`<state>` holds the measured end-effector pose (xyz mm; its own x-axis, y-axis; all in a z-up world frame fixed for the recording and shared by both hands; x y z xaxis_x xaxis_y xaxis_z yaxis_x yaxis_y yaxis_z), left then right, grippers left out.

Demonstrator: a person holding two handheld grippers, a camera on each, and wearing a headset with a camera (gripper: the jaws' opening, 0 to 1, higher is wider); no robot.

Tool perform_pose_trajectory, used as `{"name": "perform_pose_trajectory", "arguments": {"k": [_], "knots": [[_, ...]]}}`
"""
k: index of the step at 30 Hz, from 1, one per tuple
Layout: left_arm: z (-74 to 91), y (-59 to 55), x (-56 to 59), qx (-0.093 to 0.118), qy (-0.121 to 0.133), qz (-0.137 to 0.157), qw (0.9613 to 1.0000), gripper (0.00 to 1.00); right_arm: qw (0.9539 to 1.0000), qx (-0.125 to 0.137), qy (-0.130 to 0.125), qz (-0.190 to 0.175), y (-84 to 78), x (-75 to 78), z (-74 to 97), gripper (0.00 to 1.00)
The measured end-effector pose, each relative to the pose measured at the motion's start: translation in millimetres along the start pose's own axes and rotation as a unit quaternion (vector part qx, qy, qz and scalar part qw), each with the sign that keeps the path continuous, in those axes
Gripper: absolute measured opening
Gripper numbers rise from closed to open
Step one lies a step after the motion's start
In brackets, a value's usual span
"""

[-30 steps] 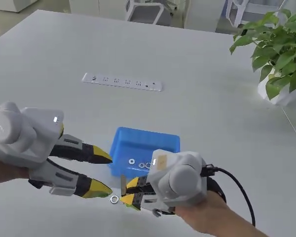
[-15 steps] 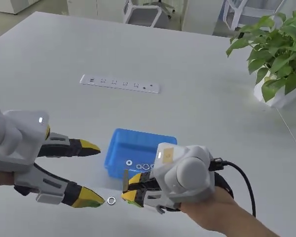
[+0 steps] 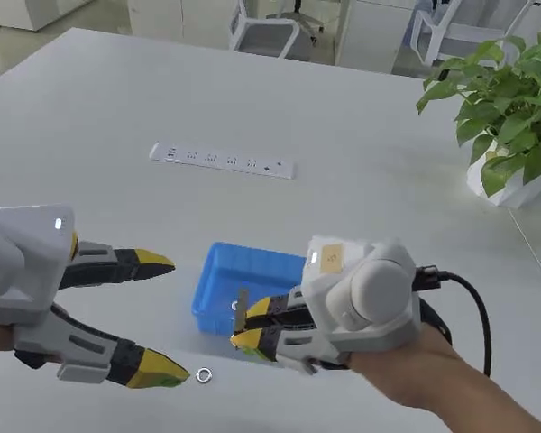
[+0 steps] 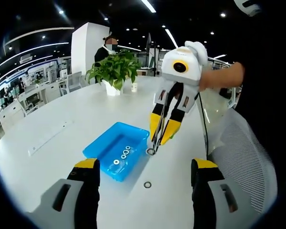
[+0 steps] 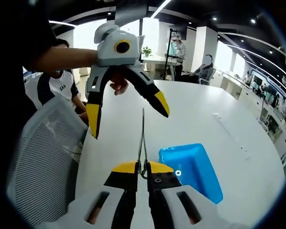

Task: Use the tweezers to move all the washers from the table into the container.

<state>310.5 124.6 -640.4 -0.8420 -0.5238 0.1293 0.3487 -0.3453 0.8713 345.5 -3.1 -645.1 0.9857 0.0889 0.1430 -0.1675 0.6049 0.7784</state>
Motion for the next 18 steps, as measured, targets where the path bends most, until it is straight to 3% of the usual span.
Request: {"name": "perform_pose_trajectory", "arguments": {"k": [8,18], "knots": [[1.4,-0.8,-0.1,-0.002,0.007,-0.003,1.0,0.91,0.9998,0.008,-0.016,0.009,8.4,18.8,11.4,0.08],[4.9,-1.2,0.2,-0.002,0.016,0.003,0.9999,0.98,0.9993,0.017,-0.026,0.021,5.1,45.2,12.2,0.08]]}}
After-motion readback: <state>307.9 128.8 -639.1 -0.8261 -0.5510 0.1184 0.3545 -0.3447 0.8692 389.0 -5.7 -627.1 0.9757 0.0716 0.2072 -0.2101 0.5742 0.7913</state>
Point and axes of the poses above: the centre of the closed fingertips' face, and the gripper's own axes: z roughly backward along the fingers, x roughly to its right, y roughly out of its top, the point moved 6 cm from there along z, roughly backward along the fingers, and after that the axes turned 6 degrees about z, right-handed, at the moved point
